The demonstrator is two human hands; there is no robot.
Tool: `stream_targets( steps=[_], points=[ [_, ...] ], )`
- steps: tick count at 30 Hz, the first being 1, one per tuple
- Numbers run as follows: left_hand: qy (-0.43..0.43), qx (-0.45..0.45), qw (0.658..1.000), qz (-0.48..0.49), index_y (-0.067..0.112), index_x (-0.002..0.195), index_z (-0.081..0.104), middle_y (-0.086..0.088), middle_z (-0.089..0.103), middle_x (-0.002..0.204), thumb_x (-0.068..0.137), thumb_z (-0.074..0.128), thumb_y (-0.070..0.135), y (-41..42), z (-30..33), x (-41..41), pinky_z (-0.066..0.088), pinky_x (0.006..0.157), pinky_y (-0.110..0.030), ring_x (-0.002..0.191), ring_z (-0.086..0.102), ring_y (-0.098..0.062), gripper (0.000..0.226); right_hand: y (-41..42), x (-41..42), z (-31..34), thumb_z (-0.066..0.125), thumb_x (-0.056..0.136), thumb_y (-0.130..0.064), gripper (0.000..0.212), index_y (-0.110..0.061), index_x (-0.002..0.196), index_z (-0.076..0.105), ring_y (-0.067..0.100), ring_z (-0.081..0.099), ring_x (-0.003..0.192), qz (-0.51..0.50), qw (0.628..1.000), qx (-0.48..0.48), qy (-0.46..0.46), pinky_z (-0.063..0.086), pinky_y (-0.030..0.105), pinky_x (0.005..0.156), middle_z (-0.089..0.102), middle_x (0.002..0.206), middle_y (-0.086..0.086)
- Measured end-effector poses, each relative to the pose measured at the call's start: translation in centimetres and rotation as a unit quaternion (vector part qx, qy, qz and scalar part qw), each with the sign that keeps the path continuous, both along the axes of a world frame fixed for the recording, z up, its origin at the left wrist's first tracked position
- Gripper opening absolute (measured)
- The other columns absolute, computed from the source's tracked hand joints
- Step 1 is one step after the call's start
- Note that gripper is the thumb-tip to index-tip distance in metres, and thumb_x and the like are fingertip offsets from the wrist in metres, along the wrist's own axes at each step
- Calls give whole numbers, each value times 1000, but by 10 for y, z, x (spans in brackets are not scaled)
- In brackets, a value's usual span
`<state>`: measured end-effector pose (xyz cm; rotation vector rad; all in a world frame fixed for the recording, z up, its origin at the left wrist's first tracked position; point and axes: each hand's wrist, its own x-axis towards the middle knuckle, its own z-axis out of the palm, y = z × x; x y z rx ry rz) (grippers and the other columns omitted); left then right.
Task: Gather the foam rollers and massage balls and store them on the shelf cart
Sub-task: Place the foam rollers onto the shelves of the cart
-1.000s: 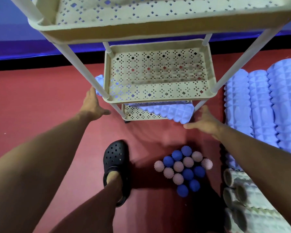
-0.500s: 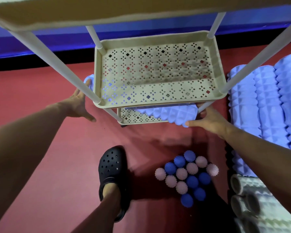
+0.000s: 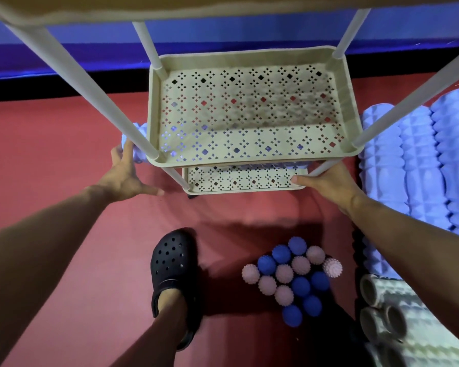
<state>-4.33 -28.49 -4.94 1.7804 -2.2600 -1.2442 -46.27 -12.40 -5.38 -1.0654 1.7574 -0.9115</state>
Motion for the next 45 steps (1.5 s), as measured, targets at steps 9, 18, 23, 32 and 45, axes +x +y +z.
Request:
stream_targets(
  steps=[9,18,23,32,45],
  points=[
    [106,-23,993,36,41,147,30,7,19,148,40,100,56,29,-36,-23,43,111,-38,134,25,8,129,4,-45,-20,95,64,-15,74,9,123,58,0,65,111,4,999,45,-5,51,21,102,72,116,7],
    [199,62,971,115,36,153,-6,22,15,156,55,101,9,49,-50,-32,29,123,-46,149,21,-9,148,20,-39,-45,105,47,-34,143,-53,150,8,7,61,123,-43,991,125,-19,51,39,106,54,141,-5],
    [198,53,967,149,32,144,4,8,18,158,64,94,-2,50,-48,-44,42,113,-35,149,24,-14,125,15,-28,-38,86,75,4,118,-19,156,3,1,62,111,-60,987,139,-47,47,22,95,59,117,-15],
    [137,62,983,101,24,159,13,12,29,159,56,101,17,35,-51,-40,31,106,-6,143,29,-4,136,3,-31,-50,98,52,-26,120,-28,152,31,3,60,125,14,991,126,-34,53,36,104,60,139,-15],
    [-150,167,972,63,14,163,14,-17,23,166,88,70,58,84,26,-49,28,121,-48,150,29,-34,103,55,-48,22,80,87,-27,104,-15,163,9,22,22,153,141,942,226,206,18,27,120,18,168,8]
  ],
)
